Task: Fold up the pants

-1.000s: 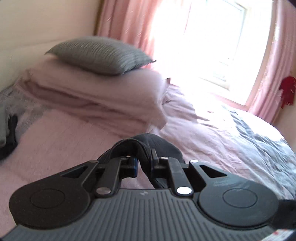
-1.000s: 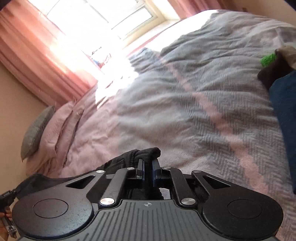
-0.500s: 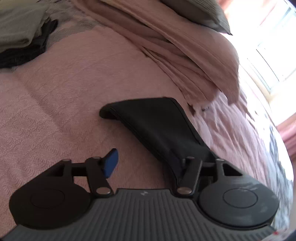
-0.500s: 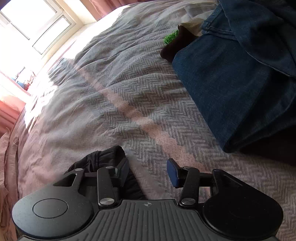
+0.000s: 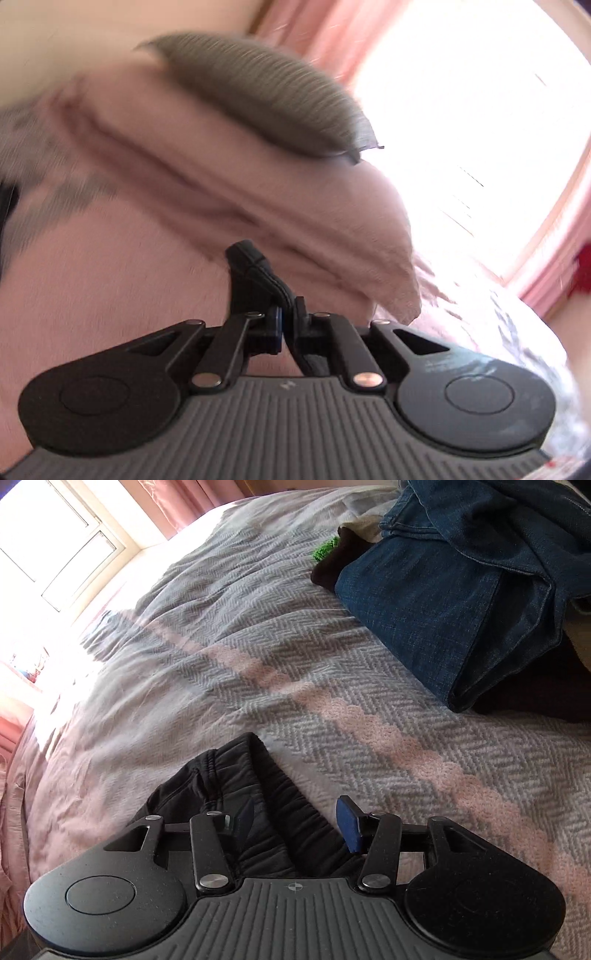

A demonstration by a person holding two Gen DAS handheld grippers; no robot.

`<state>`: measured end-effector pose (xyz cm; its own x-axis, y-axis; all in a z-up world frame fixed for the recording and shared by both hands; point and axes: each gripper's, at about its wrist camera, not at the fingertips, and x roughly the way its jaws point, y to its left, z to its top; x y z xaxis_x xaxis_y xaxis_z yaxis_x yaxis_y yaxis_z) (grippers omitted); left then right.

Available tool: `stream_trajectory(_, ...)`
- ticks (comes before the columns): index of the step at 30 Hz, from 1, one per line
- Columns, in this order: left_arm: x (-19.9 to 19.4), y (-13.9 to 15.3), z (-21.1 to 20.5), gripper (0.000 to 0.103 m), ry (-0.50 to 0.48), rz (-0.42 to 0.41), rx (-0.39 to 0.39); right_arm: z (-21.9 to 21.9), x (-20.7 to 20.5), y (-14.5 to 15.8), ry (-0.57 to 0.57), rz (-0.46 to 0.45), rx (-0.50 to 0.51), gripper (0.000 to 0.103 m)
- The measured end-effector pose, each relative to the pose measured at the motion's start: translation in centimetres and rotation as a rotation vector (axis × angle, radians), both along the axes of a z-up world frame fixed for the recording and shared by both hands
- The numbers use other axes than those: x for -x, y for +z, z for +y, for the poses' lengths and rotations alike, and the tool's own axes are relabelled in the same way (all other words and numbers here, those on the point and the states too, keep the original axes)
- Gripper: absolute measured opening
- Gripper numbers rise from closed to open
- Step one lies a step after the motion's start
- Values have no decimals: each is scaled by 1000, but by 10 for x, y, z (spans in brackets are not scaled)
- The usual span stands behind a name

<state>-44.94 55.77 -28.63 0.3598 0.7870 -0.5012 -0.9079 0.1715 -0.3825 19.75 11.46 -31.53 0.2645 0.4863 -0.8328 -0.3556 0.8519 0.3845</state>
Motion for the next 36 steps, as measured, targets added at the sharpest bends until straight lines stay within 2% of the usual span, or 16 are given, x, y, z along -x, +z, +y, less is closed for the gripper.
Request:
stream_trajectory(2,-2,-13,3,12,-37,110,-11,-1,8,2,9,2,4,47)
stream_trajectory(3,1,-26,7,19,-24,165,31,-4,12,3,17,2,5,47)
stream_trajectory(4,7,-41,11,27,21,209,105,-8,16,4,24,4,10,47)
stream_trajectory(5,17,-62,19,30,105,262,219,-12,19,5,26,4,17,47)
stream_trajectory(6,30,-77,22,24,184,292,299,-18,22,6,26,2,29,47)
stream_trajectory(8,62,-93,17,23,330,299,395,-35,28,9,16,-1,44,47)
stream_trajectory(11,94,-85,-11,25,379,224,393,-61,37,15,10,-5,26,47)
stream_trajectory(15,96,-60,-64,28,289,275,392,-92,48,16,60,34,6,47)
stream_trajectory(17,92,-48,-100,36,226,299,395,-104,53,14,111,56,8,47)
stream_trajectory(21,82,-29,-179,38,174,325,415,-130,64,9,222,41,50,47)
stream_trajectory(23,82,-21,-219,39,191,332,426,-151,65,3,229,55,65,47)
stream_trajectory(26,85,-13,-273,43,238,321,442,-189,62,-5,182,98,-8,47)
stream_trajectory(29,90,-6,-315,44,293,303,453,-218,57,-21,109,239,-95,47)
stream_trajectory(33,97,3,-359,53,341,288,435,-229,65,-44,75,316,-254,47)
stream_trajectory(35,103,5,-377,53,369,280,445,-223,68,-54,35,321,-241,46)
stream_trajectory(36,107,6,-384,53,383,273,450,-220,71,-53,37,308,-218,30)
